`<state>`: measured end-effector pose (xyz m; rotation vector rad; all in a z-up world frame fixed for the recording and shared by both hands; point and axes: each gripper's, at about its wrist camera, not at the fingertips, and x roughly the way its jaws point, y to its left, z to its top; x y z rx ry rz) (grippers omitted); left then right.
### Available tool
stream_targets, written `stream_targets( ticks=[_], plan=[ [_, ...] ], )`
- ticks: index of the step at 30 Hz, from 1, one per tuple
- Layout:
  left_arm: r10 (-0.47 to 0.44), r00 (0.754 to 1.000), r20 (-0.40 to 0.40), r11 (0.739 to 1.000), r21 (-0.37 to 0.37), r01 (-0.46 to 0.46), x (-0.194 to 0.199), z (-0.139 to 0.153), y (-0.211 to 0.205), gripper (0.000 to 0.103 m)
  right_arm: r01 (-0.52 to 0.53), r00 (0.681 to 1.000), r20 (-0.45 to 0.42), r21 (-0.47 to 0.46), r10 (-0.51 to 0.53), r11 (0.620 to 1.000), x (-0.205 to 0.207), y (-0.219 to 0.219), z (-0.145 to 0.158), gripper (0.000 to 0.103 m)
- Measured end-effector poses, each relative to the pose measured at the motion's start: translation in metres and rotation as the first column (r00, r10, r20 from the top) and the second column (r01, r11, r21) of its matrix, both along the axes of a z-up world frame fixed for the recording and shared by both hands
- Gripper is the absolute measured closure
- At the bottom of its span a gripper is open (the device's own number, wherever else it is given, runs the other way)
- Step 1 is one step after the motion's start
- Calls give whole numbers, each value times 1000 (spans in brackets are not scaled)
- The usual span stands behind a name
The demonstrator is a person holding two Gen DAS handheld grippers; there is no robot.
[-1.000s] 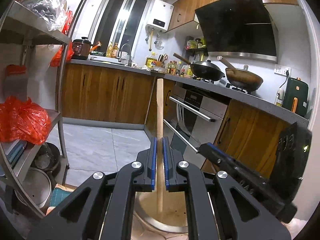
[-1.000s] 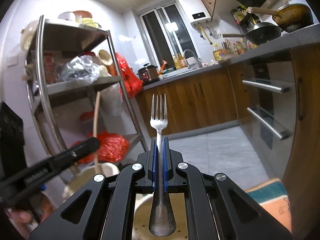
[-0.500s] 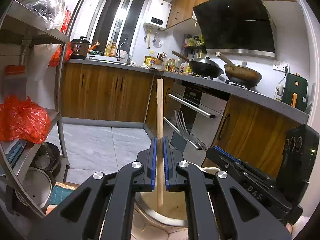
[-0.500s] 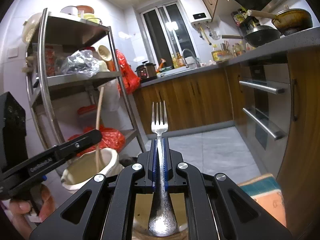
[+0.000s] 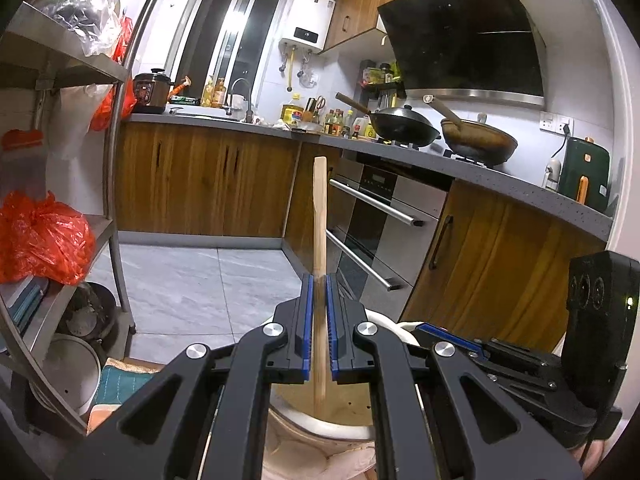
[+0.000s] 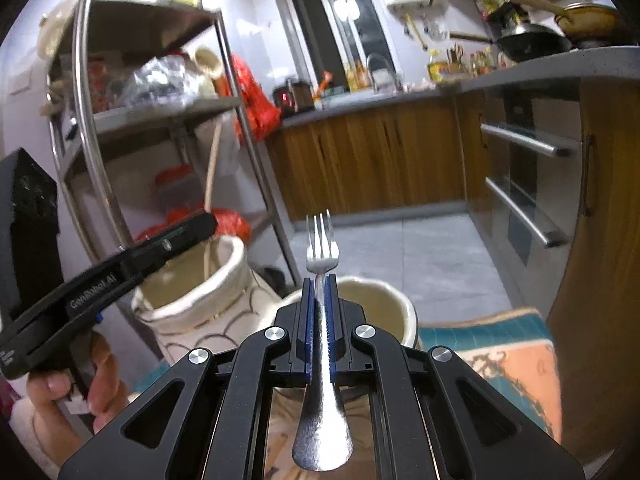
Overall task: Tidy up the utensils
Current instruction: 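Lift the chopstick and fork and carry both over the ceramic holder, then drop the chopstick into the tall cup while the right tool drops the fork into the short cup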
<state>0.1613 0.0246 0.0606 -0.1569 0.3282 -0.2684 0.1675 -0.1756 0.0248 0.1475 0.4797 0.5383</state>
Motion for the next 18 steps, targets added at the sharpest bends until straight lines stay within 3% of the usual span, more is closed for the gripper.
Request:
stream_targets(
  ticks=[5, 12, 18],
  plan=[
    [-8, 1000, -6, 1000, -9, 8, 0, -2, 3, 97, -29, 996, -86, -103, 20, 994, 8, 4, 14, 96],
    [-14, 1000, -14, 1000, -21, 14, 1, -2, 5, 97, -125, 972, -230, -304, 55, 945, 24, 28, 32, 96],
    [-19, 1000, -16, 999, -29, 19, 0, -2, 7, 97, -159, 946, -324, -371, 33, 915, 35, 34, 32, 88]
  ],
)
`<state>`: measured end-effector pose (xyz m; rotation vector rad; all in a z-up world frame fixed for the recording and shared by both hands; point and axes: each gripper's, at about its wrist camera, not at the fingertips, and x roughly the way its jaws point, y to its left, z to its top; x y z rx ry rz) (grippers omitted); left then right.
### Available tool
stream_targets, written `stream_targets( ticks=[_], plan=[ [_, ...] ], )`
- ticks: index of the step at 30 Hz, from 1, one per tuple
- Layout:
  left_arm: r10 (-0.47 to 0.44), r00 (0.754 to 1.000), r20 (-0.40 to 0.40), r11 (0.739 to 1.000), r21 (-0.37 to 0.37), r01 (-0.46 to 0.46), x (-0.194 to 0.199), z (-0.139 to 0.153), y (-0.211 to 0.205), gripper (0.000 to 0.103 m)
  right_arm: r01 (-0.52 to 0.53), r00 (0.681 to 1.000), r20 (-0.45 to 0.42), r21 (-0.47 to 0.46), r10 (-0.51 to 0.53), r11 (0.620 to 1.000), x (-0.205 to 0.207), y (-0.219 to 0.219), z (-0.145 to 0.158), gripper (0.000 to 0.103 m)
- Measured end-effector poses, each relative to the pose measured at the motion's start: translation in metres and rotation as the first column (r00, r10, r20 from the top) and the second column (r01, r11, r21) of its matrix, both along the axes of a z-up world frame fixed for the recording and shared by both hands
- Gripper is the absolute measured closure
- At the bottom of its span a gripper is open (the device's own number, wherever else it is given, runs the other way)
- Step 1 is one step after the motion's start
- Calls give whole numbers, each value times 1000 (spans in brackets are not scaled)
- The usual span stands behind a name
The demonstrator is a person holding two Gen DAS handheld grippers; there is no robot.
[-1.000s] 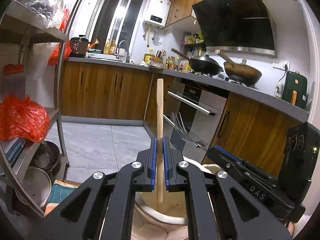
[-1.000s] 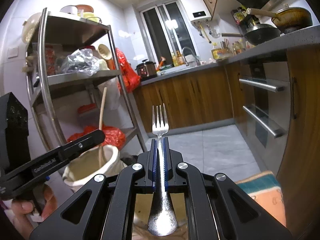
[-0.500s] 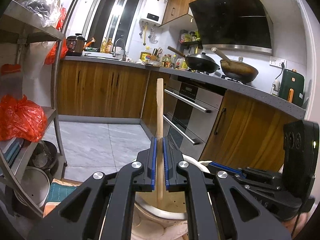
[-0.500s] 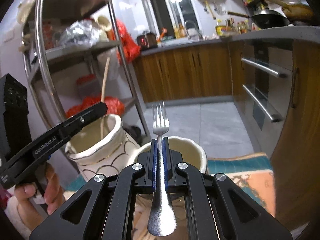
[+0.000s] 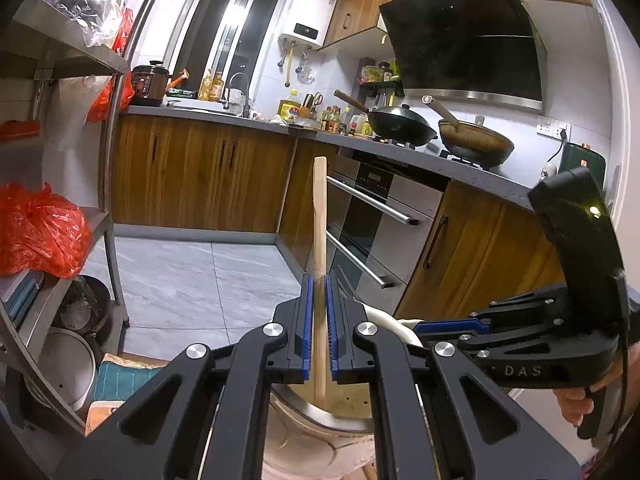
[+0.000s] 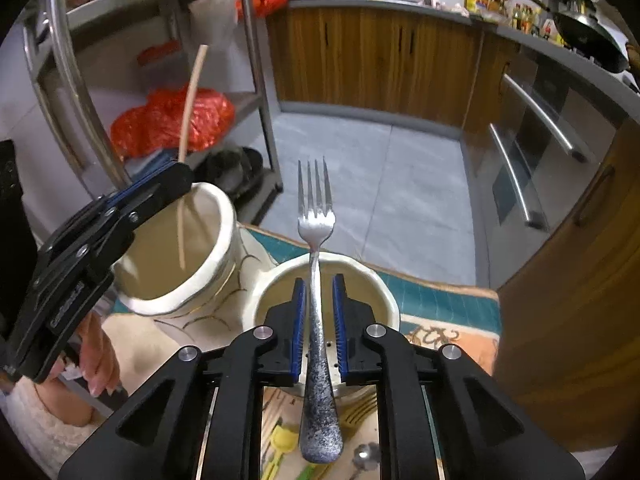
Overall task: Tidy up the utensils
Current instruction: 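Drop the chopstick into the tall cup while the right tool drops the fork into the short cup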
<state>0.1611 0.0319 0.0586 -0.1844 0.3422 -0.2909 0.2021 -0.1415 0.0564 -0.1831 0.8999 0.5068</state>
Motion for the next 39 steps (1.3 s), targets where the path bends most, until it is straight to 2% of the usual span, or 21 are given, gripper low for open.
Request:
stream_targets(
  ticks=[2, 4, 5, 9, 11, 12, 14, 15, 18, 24, 31, 35, 39],
  plan=[
    [-1, 1000, 2, 1000, 1, 1, 0, 0, 0, 97, 0, 1000, -16, -17, -1, 1000, 4, 1, -3, 88],
    [-2, 1000, 1, 1000, -1, 2, 0, 0, 0, 97, -15, 999, -42, -13, 14, 1000, 7, 2, -7, 95],
    [-1, 1000, 0, 1000, -2, 1, 0, 0, 0, 97, -18, 999, -39, -6, 18, 1000, 7, 3, -8, 95],
    [2, 1000, 2, 1000, -4, -2, 0, 0, 0, 97, -9, 999, 47, 65, 6, 998, 1, -5, -1, 95],
    [0, 1000, 2, 1000, -13, 0, -1, 0, 1, 97, -20, 994, 106, 146, 5, 989, -5, -11, 4, 96],
    [-1, 1000, 2, 1000, -14, 1, -1, 0, 1, 97, -20, 991, 133, 170, -3, 985, -7, -12, 6, 102],
    [-1, 1000, 2, 1000, -11, 1, -1, 0, 1, 97, -23, 986, 167, 247, -20, 969, -9, -17, 8, 102],
    [-2, 1000, -1, 1000, -9, 2, -1, 0, 1, 97, -18, 986, 167, 257, -26, 966, -7, -17, 9, 102],
    [0, 1000, 1, 1000, -7, 0, -2, 1, 3, 97, 12, 995, 98, 225, -34, 974, 0, -15, -7, 102],
    [1, 1000, 4, 1000, -8, -1, -3, 0, 3, 97, 45, 994, 91, 174, -62, 984, 2, -17, -20, 102],
    [1, 1000, 2, 1000, -10, -1, -3, 0, 3, 97, 15, 996, 87, 158, -29, 987, 2, -13, -24, 102],
    [-7, 1000, 1, 1000, -15, 7, -3, 0, 5, 97, 12, 995, 92, 170, -28, 985, -2, -17, -23, 102],
    [-5, 1000, -3, 1000, -8, 5, -3, 0, 6, 97, 32, 991, 119, 252, -64, 967, -15, -31, -20, 102]
  ],
)
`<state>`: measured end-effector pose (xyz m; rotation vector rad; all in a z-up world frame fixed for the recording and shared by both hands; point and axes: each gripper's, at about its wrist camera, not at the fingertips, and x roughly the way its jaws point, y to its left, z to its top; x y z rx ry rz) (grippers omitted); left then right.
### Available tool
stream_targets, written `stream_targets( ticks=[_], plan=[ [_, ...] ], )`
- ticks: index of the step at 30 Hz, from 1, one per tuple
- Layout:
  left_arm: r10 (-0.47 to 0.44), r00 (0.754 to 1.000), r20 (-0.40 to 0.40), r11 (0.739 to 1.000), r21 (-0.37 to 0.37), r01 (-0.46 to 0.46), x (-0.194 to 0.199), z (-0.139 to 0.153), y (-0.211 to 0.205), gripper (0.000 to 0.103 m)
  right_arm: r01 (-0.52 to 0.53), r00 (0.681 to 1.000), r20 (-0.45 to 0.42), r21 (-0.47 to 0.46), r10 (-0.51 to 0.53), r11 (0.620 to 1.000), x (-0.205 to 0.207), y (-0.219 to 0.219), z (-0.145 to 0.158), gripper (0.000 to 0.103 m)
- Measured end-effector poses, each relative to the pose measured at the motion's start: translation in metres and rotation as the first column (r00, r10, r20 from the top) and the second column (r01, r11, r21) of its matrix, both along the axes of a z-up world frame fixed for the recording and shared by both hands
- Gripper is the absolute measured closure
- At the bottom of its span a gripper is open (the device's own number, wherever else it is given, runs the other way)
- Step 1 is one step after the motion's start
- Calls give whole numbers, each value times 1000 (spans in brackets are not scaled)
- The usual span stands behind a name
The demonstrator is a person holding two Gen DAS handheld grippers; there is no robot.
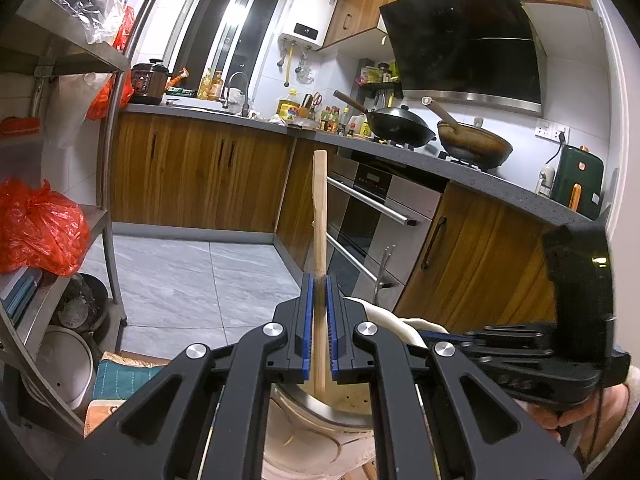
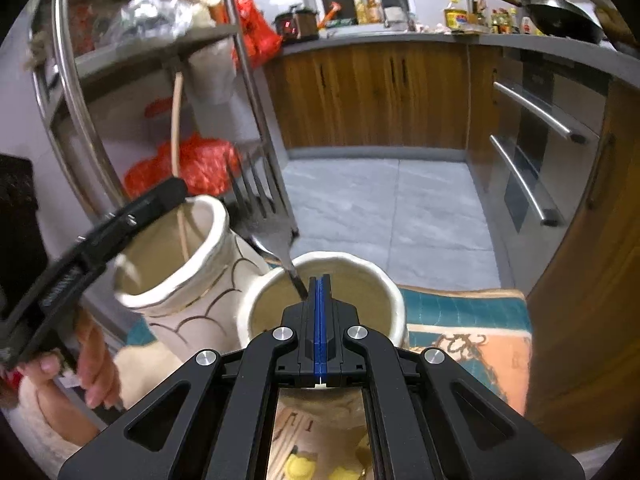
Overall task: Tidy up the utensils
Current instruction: 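Drop the chopstick into the tall cup while the right tool drops the fork into the short cup, then grasp another wooden chopstick with the left tool while the right tool grasps the silver spoon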
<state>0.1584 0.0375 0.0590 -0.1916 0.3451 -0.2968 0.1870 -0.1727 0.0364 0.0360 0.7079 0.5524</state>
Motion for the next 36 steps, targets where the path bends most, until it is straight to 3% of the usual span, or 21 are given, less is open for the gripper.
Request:
stream_targets(
  ticks=[6, 11, 12, 13, 14, 18, 21, 23, 25, 31, 36],
  plan=[
    [-25, 1000, -15, 999, 25, 26, 0, 1, -2, 97, 33, 998, 43, 106, -38, 994, -21, -23, 1, 102],
    [-2, 1000, -19, 998, 63, 3, -6, 3, -2, 93, 69, 995, 69, 121, -78, 990, -35, -33, 1, 81],
    [4, 1000, -18, 998, 67, -3, -9, 5, 0, 82, 77, 993, 78, 117, -86, 990, -37, -34, 1, 78],
    [7, 1000, -17, 998, 66, -6, -12, 6, 1, 62, 85, 991, 91, 113, -95, 990, -42, -35, 1, 73],
    [16, 1000, -12, 998, 64, -15, -19, 9, 3, 53, 91, 989, 103, 111, -103, 990, -47, -38, 1, 71],
    [41, 999, -4, 993, 107, -40, -49, 14, 2, 43, 109, 986, 116, 91, -120, 990, -64, -46, 0, 54],
    [43, 999, 5, 992, 119, -43, -76, 16, 1, 20, 115, 983, 134, 86, -125, 990, -82, -51, 3, 38],
    [29, 1000, 2, 991, 127, -30, -91, 17, 0, 17, 116, 981, 149, 70, -126, 991, -97, -57, 5, 31],
    [25, 1000, -4, 989, 146, -24, -108, 17, -4, 6, 125, 977, 168, 50, -132, 991, -113, -63, 9, 23],
    [2, 998, -58, 976, 219, 11, -143, 7, -18, 6, 172, 966, 193, 5, -169, 985, -149, -83, 8, 9],
    [12, 987, -162, 967, 252, 30, -148, -20, -33, 6, 209, 970, 135, -48, -201, 977, -157, -90, -10, 7]
  ],
)
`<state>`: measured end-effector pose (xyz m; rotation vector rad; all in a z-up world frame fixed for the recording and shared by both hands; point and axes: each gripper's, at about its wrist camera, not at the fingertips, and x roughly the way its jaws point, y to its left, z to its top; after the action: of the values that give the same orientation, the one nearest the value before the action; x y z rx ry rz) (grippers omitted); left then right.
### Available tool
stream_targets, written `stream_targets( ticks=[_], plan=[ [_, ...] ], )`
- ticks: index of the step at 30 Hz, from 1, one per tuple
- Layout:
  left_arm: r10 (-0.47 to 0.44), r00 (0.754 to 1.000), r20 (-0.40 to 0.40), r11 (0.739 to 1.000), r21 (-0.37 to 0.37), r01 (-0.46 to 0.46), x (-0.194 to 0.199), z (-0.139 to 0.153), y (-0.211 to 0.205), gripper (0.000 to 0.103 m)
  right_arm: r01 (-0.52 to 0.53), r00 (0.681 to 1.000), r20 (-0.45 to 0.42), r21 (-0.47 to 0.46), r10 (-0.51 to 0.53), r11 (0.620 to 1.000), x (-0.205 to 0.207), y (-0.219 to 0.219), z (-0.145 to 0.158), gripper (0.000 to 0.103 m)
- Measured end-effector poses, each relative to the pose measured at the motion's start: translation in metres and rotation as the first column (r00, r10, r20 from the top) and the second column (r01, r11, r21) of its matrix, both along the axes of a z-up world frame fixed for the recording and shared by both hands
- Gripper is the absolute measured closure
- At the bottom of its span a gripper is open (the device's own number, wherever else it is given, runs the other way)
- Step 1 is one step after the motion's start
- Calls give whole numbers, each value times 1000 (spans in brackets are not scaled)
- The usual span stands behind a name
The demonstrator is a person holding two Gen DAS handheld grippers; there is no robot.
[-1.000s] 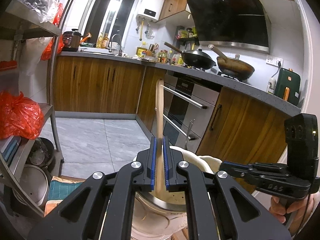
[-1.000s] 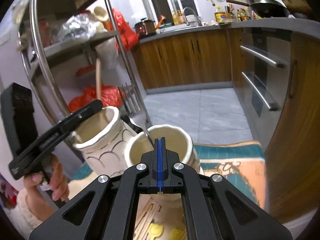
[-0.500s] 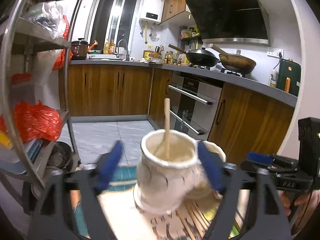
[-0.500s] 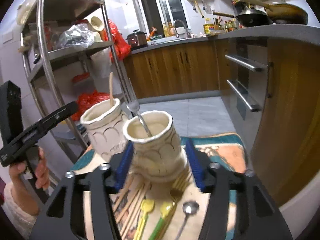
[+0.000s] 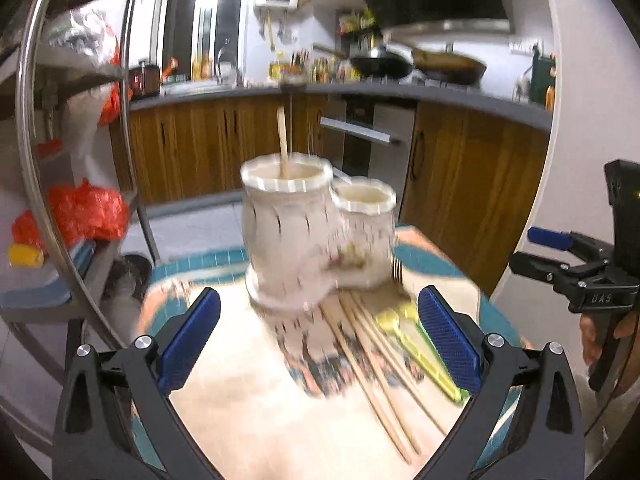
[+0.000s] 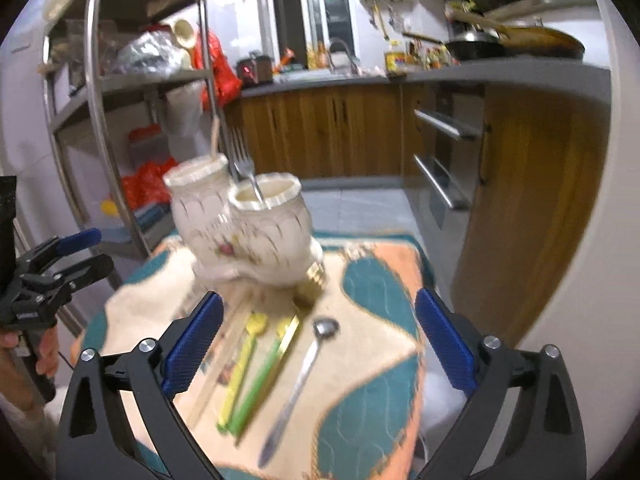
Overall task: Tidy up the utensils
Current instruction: 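Grasp another wooden chopstick with the left tool while the right tool grasps the silver spoon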
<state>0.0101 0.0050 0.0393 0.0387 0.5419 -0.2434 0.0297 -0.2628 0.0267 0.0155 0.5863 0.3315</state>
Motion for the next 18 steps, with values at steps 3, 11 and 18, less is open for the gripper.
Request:
stream_targets(
  ticks=[3, 11, 18],
  plan=[
    [24, 995, -100, 999, 30, -21, 9, -23, -7, 6, 26, 997, -75, -13, -27, 1000, 4, -2, -17, 7],
    [103, 961, -256, 990, 121, -74, 29, -68, -16, 6, 42, 985, -165, -90, -57, 995, 12, 4, -50, 7],
    [81, 949, -306, 991, 128, -44, 35, -86, -18, 22, 18, 980, -197, -99, -38, 995, 21, 12, -63, 16]
  ],
)
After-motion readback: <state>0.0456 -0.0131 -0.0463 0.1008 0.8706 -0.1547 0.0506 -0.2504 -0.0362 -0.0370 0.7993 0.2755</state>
